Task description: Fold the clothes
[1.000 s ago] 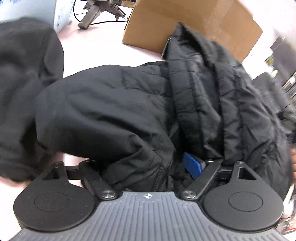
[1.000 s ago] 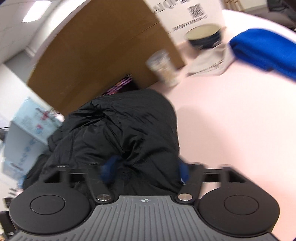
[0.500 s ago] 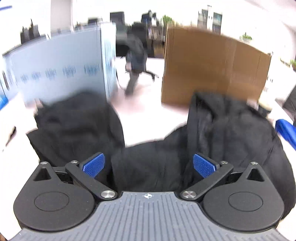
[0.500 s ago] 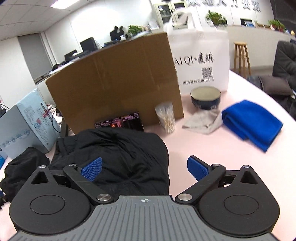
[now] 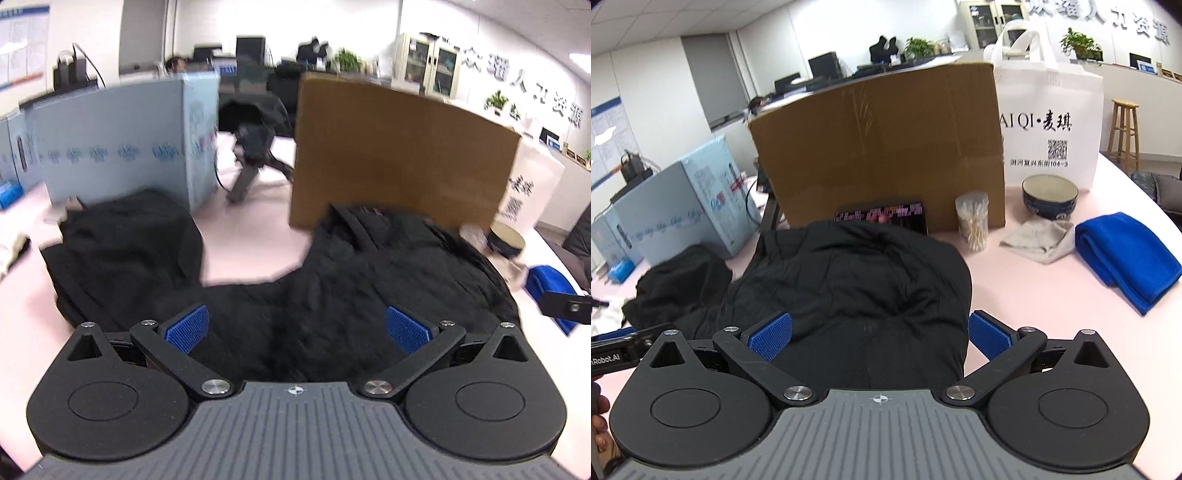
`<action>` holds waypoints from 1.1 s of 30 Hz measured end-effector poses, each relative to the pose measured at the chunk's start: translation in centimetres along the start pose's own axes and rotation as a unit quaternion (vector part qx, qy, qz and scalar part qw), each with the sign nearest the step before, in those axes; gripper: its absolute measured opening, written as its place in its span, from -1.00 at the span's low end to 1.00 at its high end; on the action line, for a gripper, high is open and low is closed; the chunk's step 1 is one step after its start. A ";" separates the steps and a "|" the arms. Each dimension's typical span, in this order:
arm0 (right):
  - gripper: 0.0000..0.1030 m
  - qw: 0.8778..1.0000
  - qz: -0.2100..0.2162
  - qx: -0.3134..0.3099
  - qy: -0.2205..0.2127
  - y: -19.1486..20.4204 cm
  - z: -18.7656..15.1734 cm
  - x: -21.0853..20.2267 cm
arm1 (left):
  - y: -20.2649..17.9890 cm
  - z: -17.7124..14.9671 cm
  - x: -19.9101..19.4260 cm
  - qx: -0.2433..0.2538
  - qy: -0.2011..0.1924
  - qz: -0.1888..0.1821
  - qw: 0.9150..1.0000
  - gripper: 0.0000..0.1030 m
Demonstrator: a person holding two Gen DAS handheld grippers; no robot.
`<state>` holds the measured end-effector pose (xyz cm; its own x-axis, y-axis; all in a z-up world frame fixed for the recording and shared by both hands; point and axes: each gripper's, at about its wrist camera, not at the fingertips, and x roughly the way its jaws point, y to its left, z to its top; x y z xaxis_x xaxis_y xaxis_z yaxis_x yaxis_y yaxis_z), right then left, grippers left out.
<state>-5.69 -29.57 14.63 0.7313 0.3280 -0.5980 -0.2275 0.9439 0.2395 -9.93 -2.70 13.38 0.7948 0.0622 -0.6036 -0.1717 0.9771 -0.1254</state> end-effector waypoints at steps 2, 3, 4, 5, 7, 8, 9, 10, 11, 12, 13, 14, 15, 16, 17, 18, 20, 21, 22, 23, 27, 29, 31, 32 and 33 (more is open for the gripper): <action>1.00 1.000 -0.001 -0.002 0.010 0.1 -0.2 0.1 | -0.6 -0.4 0.2 -0.001 0.023 -0.018 1.000 1.00; 1.00 1.000 -0.002 -0.003 0.015 0.1 -0.3 0.2 | -0.9 -0.6 0.2 -0.002 0.034 -0.028 0.999 1.00; 1.00 1.000 -0.002 -0.003 0.017 0.2 -0.5 0.1 | -1.1 -0.7 0.4 0.000 0.039 -0.028 0.999 1.00; 1.00 1.000 -0.004 -0.003 0.019 0.3 -0.5 0.2 | -1.3 -0.8 0.5 0.003 0.044 -0.028 0.999 1.00; 1.00 1.000 -0.008 -0.006 0.025 0.3 -0.6 0.3 | -1.8 -0.9 0.7 0.008 0.054 -0.027 0.998 1.00; 1.00 1.000 -0.009 -0.007 0.026 0.3 -0.7 0.4 | -1.9 -0.9 0.7 0.010 0.056 -0.023 0.998 1.00; 1.00 1.000 -0.011 -0.009 0.028 0.4 -0.7 0.5 | -2.1 -1.0 0.8 0.011 0.059 -0.018 0.998 1.00; 1.00 0.999 -0.012 -0.011 0.030 0.4 -0.8 0.5 | -2.2 -1.0 0.8 0.013 0.061 -0.014 0.998 1.00; 1.00 0.999 -0.014 -0.013 0.031 0.5 -0.9 0.6 | -2.3 -1.0 0.8 0.013 0.062 -0.012 0.998 1.00; 1.00 0.999 -0.016 -0.016 0.032 0.6 -0.9 0.7 | -2.3 -1.0 0.8 0.013 0.062 -0.011 0.998 1.00; 1.00 0.999 -0.018 -0.018 0.032 0.7 -1.0 0.8 | -2.3 -1.0 0.9 0.014 0.063 -0.009 0.998 1.00; 1.00 0.999 -0.021 -0.021 0.033 0.8 -1.1 0.9 | -2.4 -1.1 0.8 0.016 0.063 -0.005 0.998 1.00; 1.00 0.999 -0.023 -0.023 0.033 1.0 -1.2 1.0 | -2.6 -1.1 0.7 0.019 0.062 -0.002 0.998 1.00; 1.00 0.999 -0.025 -0.025 0.034 1.1 -1.2 1.1 | -2.7 -1.2 0.6 0.020 0.061 0.000 0.998 1.00; 1.00 0.999 -0.027 -0.027 0.034 1.2 -1.3 1.2 | -2.8 -1.3 0.4 0.022 0.060 0.002 0.998 1.00; 1.00 0.999 -0.027 -0.028 0.034 1.3 -1.3 1.3 | -2.9 -1.3 0.2 0.023 0.059 0.004 0.998 1.00; 1.00 0.999 -0.025 -0.029 0.035 1.5 -1.3 1.4 | -3.0 -1.3 0.1 0.027 0.056 0.006 0.998 1.00; 1.00 0.999 -0.024 -0.029 0.036 1.6 -1.3 1.5 | -3.2 -1.4 -0.1 0.028 0.056 0.008 0.998 1.00; 1.00 0.999 -0.023 -0.030 0.036 1.7 -1.3 1.5 | -3.4 -1.4 -0.4 0.029 0.055 0.011 0.998 1.00; 1.00 0.999 -0.024 -0.031 0.035 1.7 -1.2 1.5 | -3.4 -1.4 -0.4 0.032 0.054 0.013 0.998 1.00; 1.00 0.999 -0.029 -0.036 0.028 1.8 -1.1 1.6 | -3.6 -1.2 -0.6 0.040 0.049 0.015 0.998 1.00; 1.00 0.998 -0.029 -0.037 0.028 1.9 -1.1 1.7 | -3.7 -1.3 -0.8 0.041 0.049 0.018 0.998 1.00; 1.00 0.998 -0.029 -0.038 0.030 1.9 -1.1 1.8 | -3.7 -1.3 -0.8 0.041 0.049 0.019 0.998 1.00; 1.00 0.998 -0.029 -0.038 0.030 1.9 -1.1 1.9 | -3.7 -1.3 -0.8 0.041 0.049 0.019 0.998 1.00; 1.00 0.998 -0.029 -0.038 0.031 1.9 -1.1 1.9 | -3.7 -1.2 -0.8 0.041 0.048 0.020 0.998 1.00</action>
<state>-5.44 -27.12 13.10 0.7042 0.2719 -0.6559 -0.2352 0.9610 0.1458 -10.70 -6.59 13.38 0.7284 0.0853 -0.6798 -0.1503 0.9879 -0.0371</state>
